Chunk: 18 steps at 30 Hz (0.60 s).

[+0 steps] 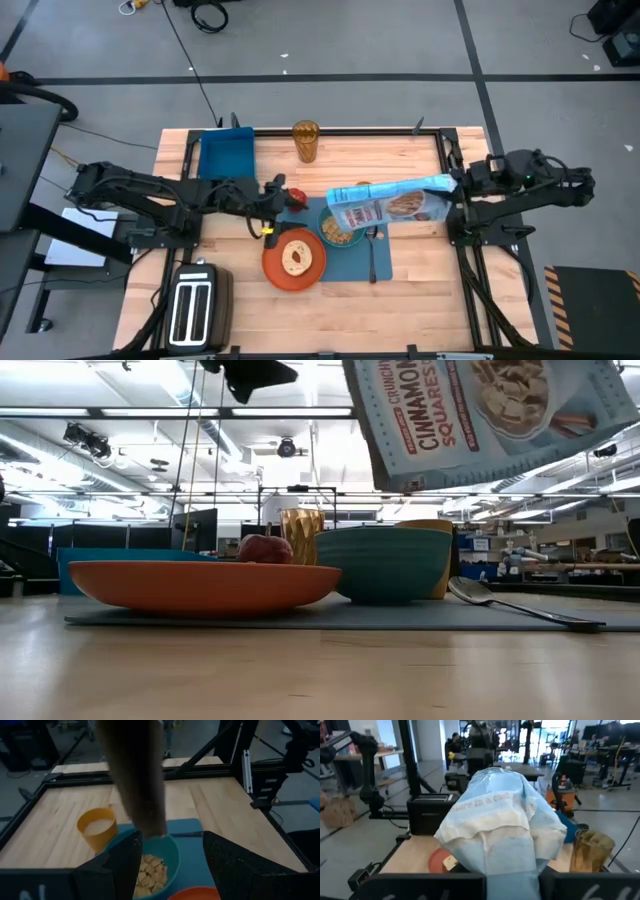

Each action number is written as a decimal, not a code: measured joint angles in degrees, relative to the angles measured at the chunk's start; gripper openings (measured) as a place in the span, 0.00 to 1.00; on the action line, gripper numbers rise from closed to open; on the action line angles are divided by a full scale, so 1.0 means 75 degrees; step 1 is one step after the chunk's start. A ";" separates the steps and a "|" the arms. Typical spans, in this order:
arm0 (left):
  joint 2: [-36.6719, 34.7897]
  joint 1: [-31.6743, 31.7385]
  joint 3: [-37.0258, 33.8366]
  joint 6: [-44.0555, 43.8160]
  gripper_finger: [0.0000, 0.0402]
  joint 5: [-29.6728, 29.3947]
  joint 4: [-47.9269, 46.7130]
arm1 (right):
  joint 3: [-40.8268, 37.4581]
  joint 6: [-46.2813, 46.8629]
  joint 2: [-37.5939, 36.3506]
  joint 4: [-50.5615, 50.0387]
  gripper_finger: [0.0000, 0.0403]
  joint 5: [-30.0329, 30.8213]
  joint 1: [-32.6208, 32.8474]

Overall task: Arrange a breakfast setting
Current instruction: Pour the cereal into the green bowl

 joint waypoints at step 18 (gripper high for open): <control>0.2800 0.0070 -0.0009 0.0610 0.55 0.0006 0.3961 | -0.2588 -0.0717 -0.2531 0.4285 0.05 -0.0998 0.0000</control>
